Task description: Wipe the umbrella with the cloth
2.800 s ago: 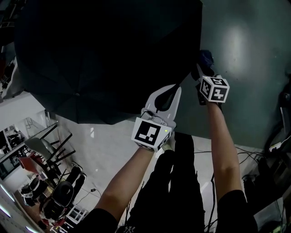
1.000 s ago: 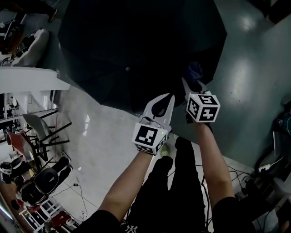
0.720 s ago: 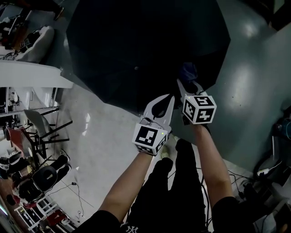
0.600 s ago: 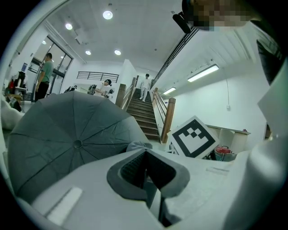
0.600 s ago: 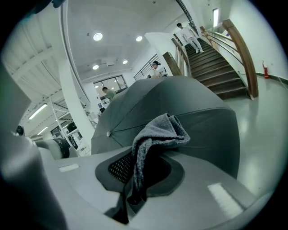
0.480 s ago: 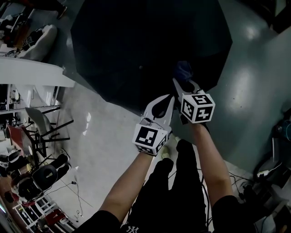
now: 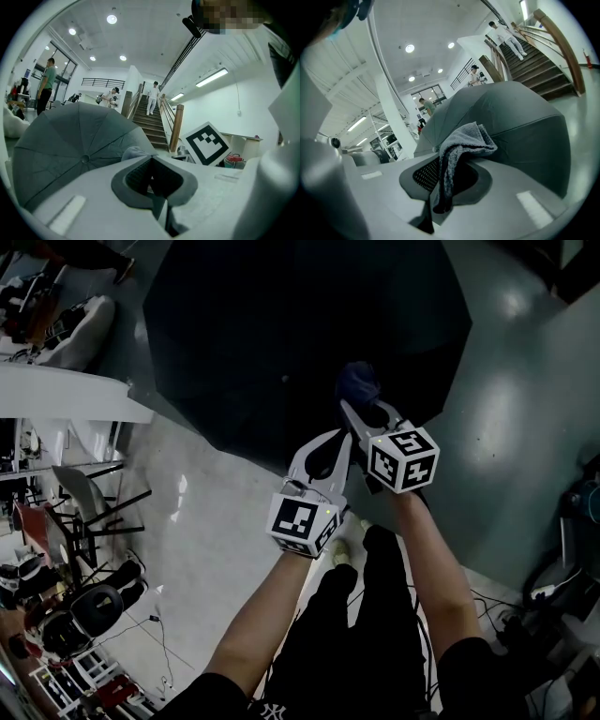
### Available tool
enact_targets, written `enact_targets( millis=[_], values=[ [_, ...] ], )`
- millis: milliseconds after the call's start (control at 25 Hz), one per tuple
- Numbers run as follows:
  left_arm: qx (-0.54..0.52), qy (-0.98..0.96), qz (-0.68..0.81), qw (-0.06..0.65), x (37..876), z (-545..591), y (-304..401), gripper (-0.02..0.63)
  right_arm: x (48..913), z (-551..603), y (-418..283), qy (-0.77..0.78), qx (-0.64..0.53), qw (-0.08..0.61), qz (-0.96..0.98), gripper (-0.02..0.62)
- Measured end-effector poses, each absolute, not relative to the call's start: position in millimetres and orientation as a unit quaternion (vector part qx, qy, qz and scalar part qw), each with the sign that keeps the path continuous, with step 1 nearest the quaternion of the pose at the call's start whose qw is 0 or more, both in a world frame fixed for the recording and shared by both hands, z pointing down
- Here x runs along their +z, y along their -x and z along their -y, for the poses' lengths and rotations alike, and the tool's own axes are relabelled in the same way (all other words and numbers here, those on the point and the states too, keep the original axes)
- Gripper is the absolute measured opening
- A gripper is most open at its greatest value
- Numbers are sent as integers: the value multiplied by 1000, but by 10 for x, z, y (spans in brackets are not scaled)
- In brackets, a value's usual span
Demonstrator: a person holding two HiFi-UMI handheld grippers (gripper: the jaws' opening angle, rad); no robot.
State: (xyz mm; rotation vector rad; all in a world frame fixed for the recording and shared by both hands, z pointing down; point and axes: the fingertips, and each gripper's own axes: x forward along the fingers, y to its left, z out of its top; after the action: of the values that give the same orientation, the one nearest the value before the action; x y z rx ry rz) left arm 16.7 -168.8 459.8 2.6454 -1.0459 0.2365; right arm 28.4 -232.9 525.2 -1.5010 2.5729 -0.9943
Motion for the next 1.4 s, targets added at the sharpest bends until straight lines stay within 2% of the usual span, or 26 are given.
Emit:
enact_targets(
  millis=[240, 480, 680, 1000, 1400],
  values=[
    [78, -922, 353, 136, 4499, 1692, -283, 2, 5050, 2228, -348, 454, -304, 36, -837, 78],
    [79, -935, 317, 140, 4566, 1587, -745, 2, 5037, 2052, -954, 487, -295, 53, -820, 78],
    [84, -946, 276, 147, 4701, 1558, -1216, 2, 5319, 1997, -1652, 552, -289, 34, -781, 78],
    [90, -952, 252, 151, 5056, 1777, -1920, 2, 6308, 2144, -2828, 627, -317, -10, -712, 78],
    [103, -950, 244, 165, 5406, 2158, -2302, 2, 6970, 2675, -3449, 646, -320, -55, -691, 78]
  ],
)
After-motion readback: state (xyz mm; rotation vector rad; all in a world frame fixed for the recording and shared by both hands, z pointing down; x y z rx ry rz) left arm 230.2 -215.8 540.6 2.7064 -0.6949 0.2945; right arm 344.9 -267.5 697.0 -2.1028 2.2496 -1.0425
